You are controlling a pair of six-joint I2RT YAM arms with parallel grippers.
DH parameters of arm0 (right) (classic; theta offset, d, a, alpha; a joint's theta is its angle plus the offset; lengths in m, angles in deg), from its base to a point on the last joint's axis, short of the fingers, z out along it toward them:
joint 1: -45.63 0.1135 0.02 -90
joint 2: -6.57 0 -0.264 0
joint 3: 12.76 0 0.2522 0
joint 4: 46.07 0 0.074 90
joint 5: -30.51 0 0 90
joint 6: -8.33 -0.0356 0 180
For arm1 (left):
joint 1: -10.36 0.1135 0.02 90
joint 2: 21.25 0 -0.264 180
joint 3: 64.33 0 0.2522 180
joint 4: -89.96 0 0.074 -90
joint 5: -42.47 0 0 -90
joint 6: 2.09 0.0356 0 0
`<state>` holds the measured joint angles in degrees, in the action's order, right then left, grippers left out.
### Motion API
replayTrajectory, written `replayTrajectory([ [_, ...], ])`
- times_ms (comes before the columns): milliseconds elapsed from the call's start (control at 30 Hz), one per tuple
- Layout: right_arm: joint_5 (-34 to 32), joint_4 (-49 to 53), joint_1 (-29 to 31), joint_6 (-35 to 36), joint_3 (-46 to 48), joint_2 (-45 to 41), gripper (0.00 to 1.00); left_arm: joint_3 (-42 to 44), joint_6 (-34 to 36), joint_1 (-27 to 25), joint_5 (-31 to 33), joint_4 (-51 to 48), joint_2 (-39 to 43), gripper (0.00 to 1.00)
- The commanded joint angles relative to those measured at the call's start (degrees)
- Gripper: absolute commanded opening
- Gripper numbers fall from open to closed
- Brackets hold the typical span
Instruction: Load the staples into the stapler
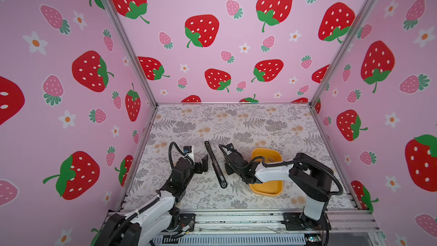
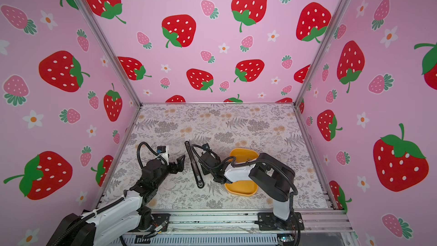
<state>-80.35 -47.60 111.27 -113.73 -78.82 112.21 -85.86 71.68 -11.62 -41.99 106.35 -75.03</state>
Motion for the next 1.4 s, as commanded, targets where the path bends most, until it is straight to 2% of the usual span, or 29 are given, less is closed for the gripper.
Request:
replayTrajectory([
  [0, 0.5, 0.8, -0.1, -1.7, 0.9, 0.6, 0.05, -2.2, 0.8, -0.2, 0.8, 1.4, 0.2, 0.99],
  [500, -2.1, 6.5, 1.1, -2.4, 1.4, -4.0, 0.04, -2.2, 0.8, -0.3, 0.9, 1.4, 0.1, 0.99],
  [667, -3.6, 9.3, 1.2, -1.6, 0.9, -10.6, 0.12, -2.2, 0.8, -0.2, 0.9, 1.4, 0.2, 0.99],
  [800, -7.9, 13.3, 1.1, -2.7, 2.5, -18.7, 0.20, -2.1, 0.8, -0.2, 1.0, 1.5, 0.2, 0.99],
  [933, -14.9, 21.7, 0.7, -7.4, 4.0, -25.8, 0.27, -2.2, 0.8, -0.2, 0.8, 1.3, 0.2, 0.99],
  [1033, -16.9, 27.3, -0.8, -11.7, 6.5, -30.2, 0.27, -2.0, 0.7, -0.2, 0.4, 0.8, 0.8, 0.99],
  [1200, -13.0, 25.9, -4.6, -15.2, 14.8, -36.0, 0.28, -1.9, 0.2, -0.2, -0.4, -0.6, 2.2, 0.99],
  [1367, -7.5, 23.6, -8.7, -15.6, 19.3, -35.3, 0.28, -1.4, -0.1, -0.3, -0.8, -1.4, 3.4, 0.99],
])
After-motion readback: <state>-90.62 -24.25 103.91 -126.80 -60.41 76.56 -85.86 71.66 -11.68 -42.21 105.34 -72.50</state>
